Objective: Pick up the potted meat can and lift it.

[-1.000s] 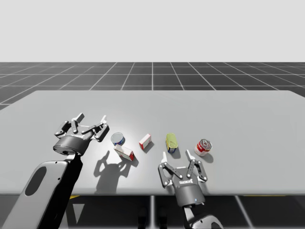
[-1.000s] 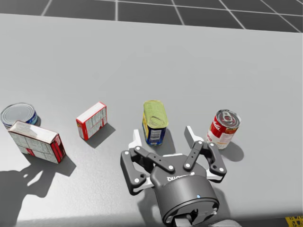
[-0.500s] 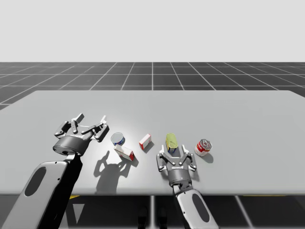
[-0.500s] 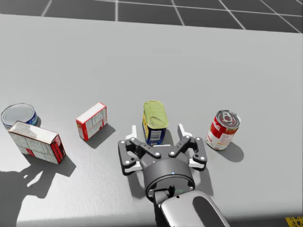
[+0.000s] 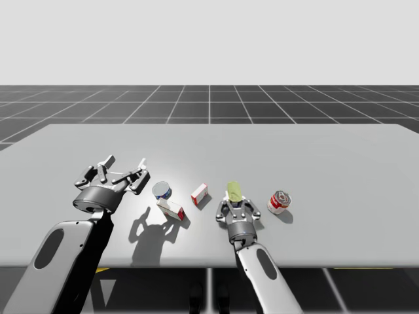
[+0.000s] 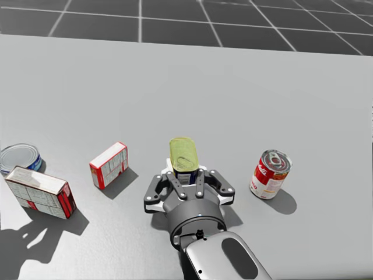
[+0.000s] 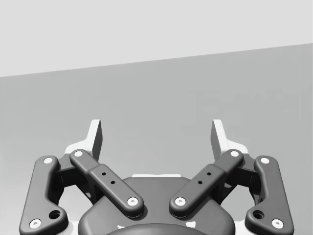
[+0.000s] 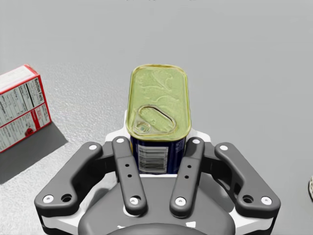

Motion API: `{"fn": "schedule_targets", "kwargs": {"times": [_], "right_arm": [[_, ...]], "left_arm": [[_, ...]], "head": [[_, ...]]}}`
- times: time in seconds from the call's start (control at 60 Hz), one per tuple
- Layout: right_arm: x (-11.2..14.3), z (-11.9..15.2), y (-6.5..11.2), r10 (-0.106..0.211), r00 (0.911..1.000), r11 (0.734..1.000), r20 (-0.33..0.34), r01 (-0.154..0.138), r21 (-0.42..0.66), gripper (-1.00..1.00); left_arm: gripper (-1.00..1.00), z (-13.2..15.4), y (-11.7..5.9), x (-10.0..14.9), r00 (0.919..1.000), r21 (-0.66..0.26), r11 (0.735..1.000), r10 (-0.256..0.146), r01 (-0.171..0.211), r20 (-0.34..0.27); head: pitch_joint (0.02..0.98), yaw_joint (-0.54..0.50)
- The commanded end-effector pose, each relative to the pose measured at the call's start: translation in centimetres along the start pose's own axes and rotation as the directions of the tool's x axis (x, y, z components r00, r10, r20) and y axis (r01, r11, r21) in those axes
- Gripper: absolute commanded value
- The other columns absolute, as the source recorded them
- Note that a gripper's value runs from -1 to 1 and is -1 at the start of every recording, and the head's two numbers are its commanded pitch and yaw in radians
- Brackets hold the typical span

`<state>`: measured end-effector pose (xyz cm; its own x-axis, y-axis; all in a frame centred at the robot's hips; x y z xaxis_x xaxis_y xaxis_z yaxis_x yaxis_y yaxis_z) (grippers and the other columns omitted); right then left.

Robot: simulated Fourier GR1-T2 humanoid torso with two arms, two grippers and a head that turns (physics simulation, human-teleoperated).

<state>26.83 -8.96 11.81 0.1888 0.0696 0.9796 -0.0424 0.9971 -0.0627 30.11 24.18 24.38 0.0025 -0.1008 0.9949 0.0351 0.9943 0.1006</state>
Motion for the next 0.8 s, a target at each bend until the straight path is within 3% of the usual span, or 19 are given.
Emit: {"fn": "schedule_targets", "kwargs": {"times": [0.017,0.25,0.367,0.617,0.8], "right_arm": [[-0.5,-0.2,0.0,-0.004,0.9998,0.999,-0.019,0.004,-0.04,1.0],[-0.5,0.0,0.0,-0.014,0.9995,0.999,-0.028,0.013,-0.05,1.0],[-0.5,0.1,0.0,-0.016,0.9996,0.999,-0.025,0.015,-0.051,1.0],[-0.1,0.4,0.1,-0.023,0.9995,0.999,0.02,0.024,-0.046,1.0],[2.1,1.4,0.1,-0.011,0.9949,0.999,0.101,0.014,-0.03,1.0]], "left_arm": [[-1.0,0.0,0.0,0.0,1.0,0.004,1.0,-0.006,0.006,0.001],[-1.0,-0.1,0.1,-0.1,1.0,0.005,1.0,-0.006,0.006,-0.001],[-1.0,0.0,0.1,-0.1,1.0,0.005,1.0,-0.005,0.005,-0.001],[-1.0,0.0,0.2,-0.1,1.0,0.004,1.0,0.001,-0.001,0.0],[-1.0,-0.1,0.3,0.0,1.0,0.004,1.0,0.007,-0.007,-0.001]], "head": [[0.711,-0.17],[0.494,-0.17],[0.444,-0.17],[0.436,-0.17],[0.43,-0.17]]}}
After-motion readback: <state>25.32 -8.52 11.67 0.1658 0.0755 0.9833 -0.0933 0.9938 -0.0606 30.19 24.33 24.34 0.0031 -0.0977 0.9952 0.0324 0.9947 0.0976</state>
